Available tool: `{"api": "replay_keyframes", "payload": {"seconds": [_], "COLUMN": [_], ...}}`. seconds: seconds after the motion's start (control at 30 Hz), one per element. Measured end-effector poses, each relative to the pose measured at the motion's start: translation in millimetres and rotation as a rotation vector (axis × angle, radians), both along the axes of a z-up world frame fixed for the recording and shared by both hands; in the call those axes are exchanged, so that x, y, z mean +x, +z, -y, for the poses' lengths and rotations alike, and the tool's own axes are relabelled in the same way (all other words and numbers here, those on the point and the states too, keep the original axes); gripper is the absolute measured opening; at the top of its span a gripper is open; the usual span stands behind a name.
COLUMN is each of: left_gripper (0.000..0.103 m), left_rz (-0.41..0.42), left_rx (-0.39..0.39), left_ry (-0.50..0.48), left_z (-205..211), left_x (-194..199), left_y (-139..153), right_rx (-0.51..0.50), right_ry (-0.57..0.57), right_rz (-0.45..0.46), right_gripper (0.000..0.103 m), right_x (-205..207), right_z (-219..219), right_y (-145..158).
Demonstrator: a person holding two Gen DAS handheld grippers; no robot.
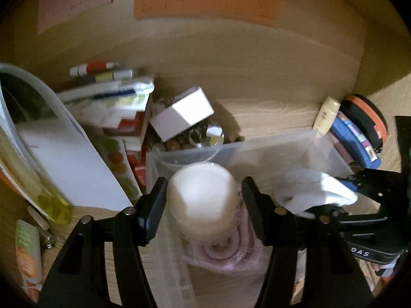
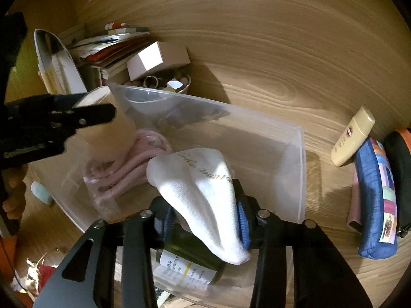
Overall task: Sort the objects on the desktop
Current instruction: 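Place the candle jar and white pouch into the clear box and release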
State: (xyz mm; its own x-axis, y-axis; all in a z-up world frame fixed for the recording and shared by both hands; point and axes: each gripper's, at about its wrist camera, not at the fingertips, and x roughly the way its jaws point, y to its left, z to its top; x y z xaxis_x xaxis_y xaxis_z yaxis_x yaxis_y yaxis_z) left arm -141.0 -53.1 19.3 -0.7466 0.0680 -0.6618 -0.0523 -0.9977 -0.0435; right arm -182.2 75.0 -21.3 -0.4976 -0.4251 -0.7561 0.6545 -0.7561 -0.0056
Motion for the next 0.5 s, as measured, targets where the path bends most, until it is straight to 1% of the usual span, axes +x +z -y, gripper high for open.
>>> {"api": "replay_keyframes", "payload": {"seconds": [0.03, 0.07, 0.1, 0.13, 0.17, 0.2, 0.23, 0.3, 0.4, 0.5], "left_gripper": [0.069, 0.069, 0.069, 0.069, 0.069, 0.071, 0.073, 0.075, 0.079, 0.090], "left_rz": [-0.010, -0.019, -0.026, -0.031, -0.034, -0.036, -0.040, -0.049, -0.060, -0.072], "left_rx": [-0.002, -0.009, -0.018, -0.021, -0.022, -0.024, -0.026, -0.029, -0.034, -0.042], "left_ry": [-0.003, -0.001, -0.003, -0.009, -0.013, -0.016, -0.020, -0.025, -0.020, -0.001], "left_z": [-1.4, -2.9, -4.7, -6.2, -7.0, -7.8, -9.2, -10.4, -10.4, -8.6], "left_x": [2.0, 3.5, 5.2, 6.7, 7.9, 9.5, 10.3, 13.3, 18.2, 25.9], "left_y": [2.0, 3.9, 5.7, 7.4, 8.8, 10.5, 11.8, 15.3, 20.5, 25.1], "right_rx": [-0.001, -0.003, -0.006, -0.002, -0.007, -0.018, -0.036, -0.049, -0.054, -0.058], "right_ry": [0.002, 0.003, 0.006, 0.012, 0.018, 0.024, 0.035, 0.043, 0.047, 0.045], "right_rz": [0.004, 0.011, 0.019, 0.028, 0.040, 0.043, 0.040, 0.025, -0.004, -0.032], "right_gripper": [0.044, 0.047, 0.054, 0.066, 0.072, 0.081, 0.085, 0.085, 0.089, 0.089], "right_x": [0.2, 0.4, 0.5, 1.4, 2.0, 3.4, 5.6, 9.3, 15.5, 21.0], "right_z": [0.7, 0.6, 0.5, 0.7, 0.0, -0.9, -2.7, -3.8, -4.3, -4.9], "right_y": [0.2, 0.2, 0.2, 0.2, 1.7, 4.1, 8.1, 14.4, 22.6, 29.8]}}
